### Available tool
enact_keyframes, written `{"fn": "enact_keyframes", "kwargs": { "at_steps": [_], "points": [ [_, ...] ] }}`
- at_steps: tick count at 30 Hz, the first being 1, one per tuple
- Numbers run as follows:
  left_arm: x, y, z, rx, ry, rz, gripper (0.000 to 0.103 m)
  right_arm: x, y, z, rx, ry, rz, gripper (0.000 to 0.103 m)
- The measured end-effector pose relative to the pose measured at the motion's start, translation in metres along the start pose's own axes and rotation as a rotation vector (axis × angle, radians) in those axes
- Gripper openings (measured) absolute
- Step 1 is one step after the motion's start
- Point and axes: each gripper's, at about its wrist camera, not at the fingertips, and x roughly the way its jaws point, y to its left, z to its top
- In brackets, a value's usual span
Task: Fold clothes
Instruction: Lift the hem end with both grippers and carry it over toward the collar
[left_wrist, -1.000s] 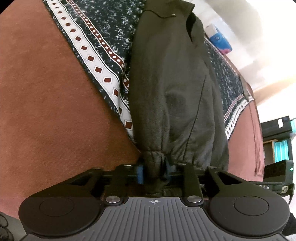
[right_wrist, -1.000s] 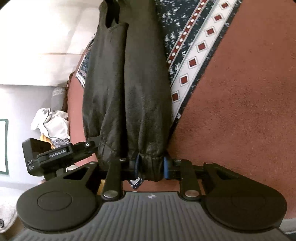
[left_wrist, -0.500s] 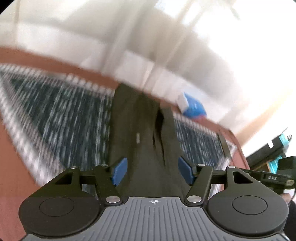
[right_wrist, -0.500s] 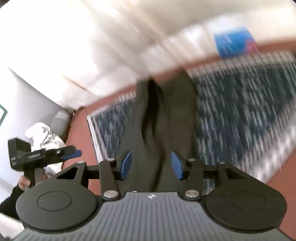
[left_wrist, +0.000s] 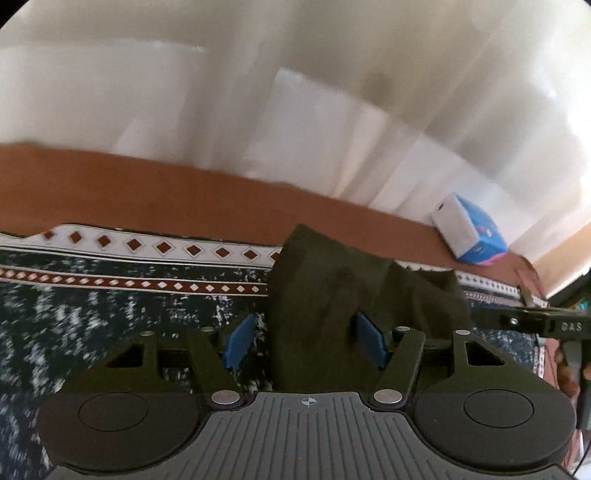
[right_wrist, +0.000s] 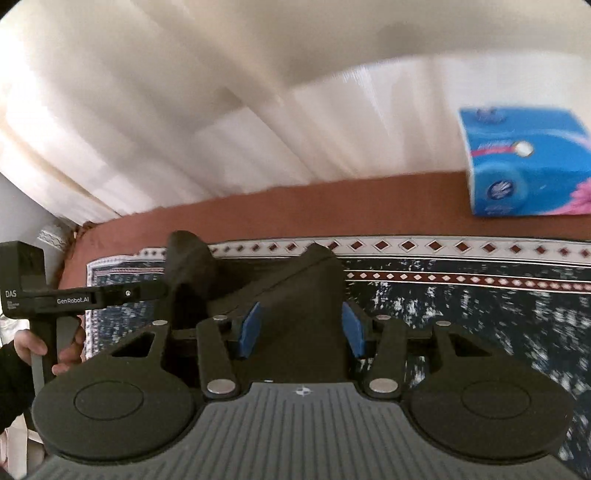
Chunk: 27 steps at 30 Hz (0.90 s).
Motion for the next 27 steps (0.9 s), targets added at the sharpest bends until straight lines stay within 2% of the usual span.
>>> {"fn": "enact_keyframes", "kwargs": {
  "at_steps": [5, 10, 12, 13, 14, 15, 16, 17, 22, 27],
  "points": [
    [0.016, 0.006, 0.008, 0.020, 0.029, -0.025, 0.075, 0.029, -0.013, 0.004, 0.019, 0.060, 0.025, 0.053],
    [0.023, 0.003, 0.014, 0.032, 0.035, -0.032, 0.075, 0.038, -0.022, 0.010, 0.060, 0.050, 0.056, 0.052],
    [0.026, 0.001, 0.016, 0.037, 0.037, -0.035, 0.071, 0.039, -0.020, 0.012, 0.048, 0.056, 0.060, 0.051],
    [0.027, 0.000, 0.017, 0.039, 0.038, -0.036, 0.062, 0.040, -0.019, 0.013, 0.041, 0.060, 0.060, 0.047],
    [0.028, -0.001, 0.019, 0.042, 0.039, -0.037, 0.031, 0.040, -0.019, 0.013, 0.038, 0.066, 0.060, 0.043],
    [0.029, -0.002, 0.020, 0.044, 0.039, -0.038, 0.021, 0.041, -0.019, 0.014, 0.046, 0.076, 0.059, 0.031],
    [0.031, -0.003, 0.021, 0.047, 0.040, -0.039, 0.016, 0.041, -0.020, 0.015, 0.058, 0.084, 0.055, 0.017],
    [0.029, -0.004, 0.022, 0.049, 0.036, -0.045, 0.008, 0.040, -0.021, 0.015, 0.072, 0.088, 0.052, 0.014],
    [-0.005, -0.015, 0.029, 0.054, -0.012, -0.089, 0.004, 0.016, -0.015, 0.019, 0.078, 0.058, 0.075, 0.010],
    [-0.055, -0.035, 0.027, 0.060, -0.085, -0.130, 0.004, -0.026, 0.001, 0.021, 0.079, -0.004, 0.149, 0.009]
  ]
}}
